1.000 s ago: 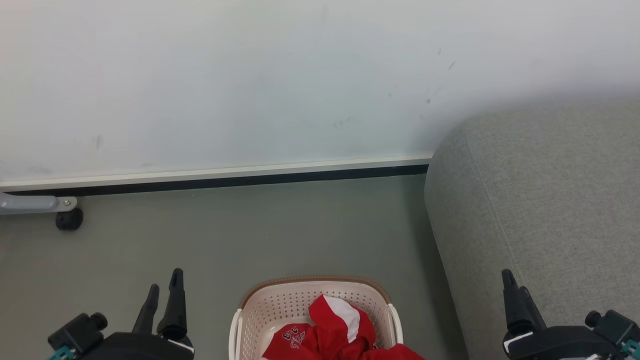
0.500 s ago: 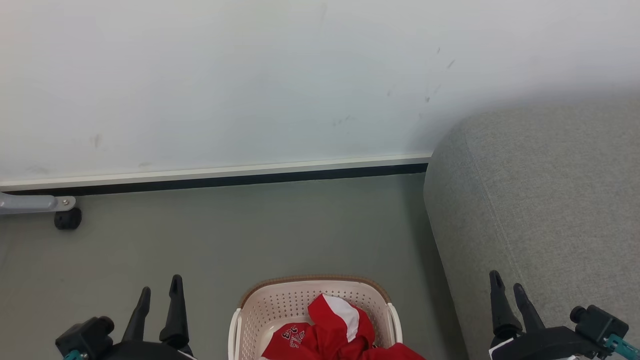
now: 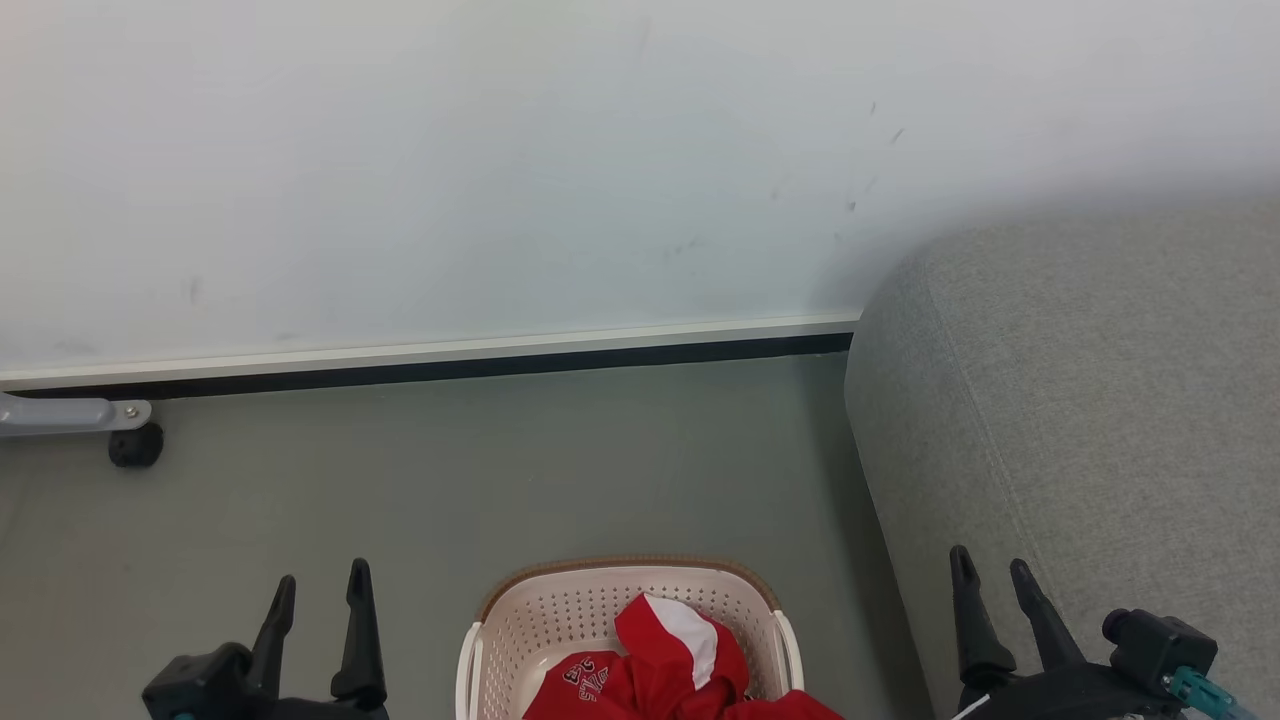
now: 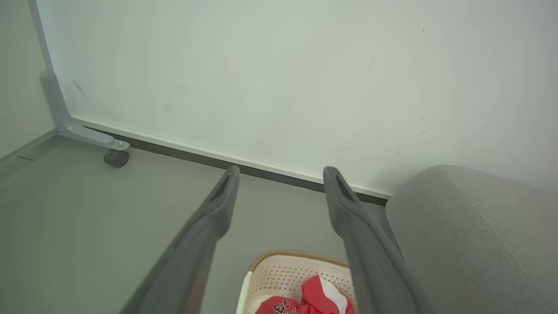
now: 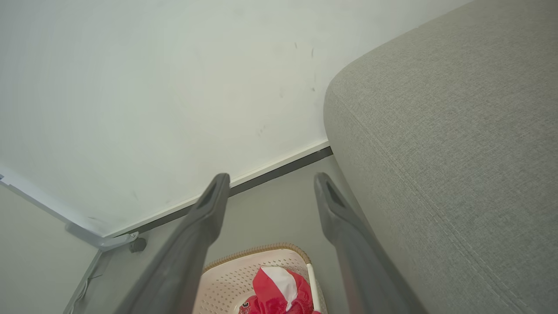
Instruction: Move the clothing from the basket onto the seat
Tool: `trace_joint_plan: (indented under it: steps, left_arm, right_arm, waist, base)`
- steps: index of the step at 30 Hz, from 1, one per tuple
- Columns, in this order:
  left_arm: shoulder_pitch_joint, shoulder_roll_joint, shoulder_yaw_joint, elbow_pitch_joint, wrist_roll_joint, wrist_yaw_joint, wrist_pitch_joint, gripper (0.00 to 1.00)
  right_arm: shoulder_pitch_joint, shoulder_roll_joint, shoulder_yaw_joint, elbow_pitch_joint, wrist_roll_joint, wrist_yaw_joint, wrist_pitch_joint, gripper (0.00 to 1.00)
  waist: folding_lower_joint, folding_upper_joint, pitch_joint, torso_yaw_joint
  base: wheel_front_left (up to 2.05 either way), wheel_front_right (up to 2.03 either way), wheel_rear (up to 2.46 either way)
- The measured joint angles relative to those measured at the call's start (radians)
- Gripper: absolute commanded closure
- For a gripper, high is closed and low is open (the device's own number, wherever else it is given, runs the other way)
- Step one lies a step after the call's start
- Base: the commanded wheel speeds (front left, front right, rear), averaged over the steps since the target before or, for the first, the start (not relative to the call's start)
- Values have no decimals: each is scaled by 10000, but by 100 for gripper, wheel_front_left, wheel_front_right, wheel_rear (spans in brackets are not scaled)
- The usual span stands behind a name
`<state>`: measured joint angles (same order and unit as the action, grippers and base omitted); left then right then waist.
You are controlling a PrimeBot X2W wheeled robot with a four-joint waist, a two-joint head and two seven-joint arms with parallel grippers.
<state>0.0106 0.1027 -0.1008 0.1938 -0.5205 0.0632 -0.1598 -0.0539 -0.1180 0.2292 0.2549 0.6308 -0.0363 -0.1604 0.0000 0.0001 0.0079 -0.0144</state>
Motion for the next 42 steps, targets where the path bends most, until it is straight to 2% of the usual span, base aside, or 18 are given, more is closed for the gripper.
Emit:
trace_joint_plan:
  steps: [25, 42]
  left_arm:
    - [398, 90, -407, -293, 3484, 351, -897, 0]
    - [403, 67, -368, -291, 3557, 332, -899, 0]
  right_arm:
    - [9, -324, 1087, -178, -3260, -343, -890, 0]
    - [13, -332, 1080, -198, -3331, -343, -892, 0]
  waist:
    - [0, 0, -209, -30]
    - [0, 0, -181, -25]
  base:
    - [0, 0, 0]
    - [0, 0, 0]
